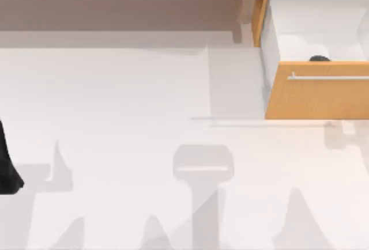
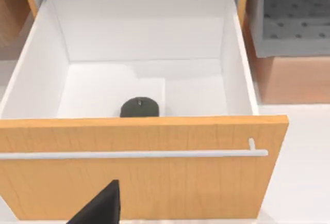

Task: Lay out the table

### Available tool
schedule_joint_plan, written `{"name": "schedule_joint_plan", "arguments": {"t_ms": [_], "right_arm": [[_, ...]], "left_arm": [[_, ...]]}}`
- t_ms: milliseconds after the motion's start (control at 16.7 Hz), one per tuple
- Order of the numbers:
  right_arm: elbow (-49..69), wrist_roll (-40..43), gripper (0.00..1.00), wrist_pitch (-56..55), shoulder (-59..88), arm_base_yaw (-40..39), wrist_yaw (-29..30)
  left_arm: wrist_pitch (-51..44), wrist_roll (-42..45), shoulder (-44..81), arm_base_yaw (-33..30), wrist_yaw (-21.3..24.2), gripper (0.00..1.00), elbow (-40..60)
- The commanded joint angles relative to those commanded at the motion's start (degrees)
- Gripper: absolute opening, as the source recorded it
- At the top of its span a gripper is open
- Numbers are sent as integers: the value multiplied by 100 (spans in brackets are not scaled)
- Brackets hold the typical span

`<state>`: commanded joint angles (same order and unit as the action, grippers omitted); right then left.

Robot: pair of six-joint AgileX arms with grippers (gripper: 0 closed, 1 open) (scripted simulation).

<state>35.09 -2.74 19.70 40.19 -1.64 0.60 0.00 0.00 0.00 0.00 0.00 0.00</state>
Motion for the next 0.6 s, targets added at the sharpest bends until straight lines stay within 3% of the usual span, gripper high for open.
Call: {"name": "schedule_joint_plan", "arguments": {"t_ms": [600], "right_arm": [[3217, -113, 100, 1668, 3462, -272, -10]], "left_arm": [[0, 0, 0, 0, 0, 100, 0]]}}
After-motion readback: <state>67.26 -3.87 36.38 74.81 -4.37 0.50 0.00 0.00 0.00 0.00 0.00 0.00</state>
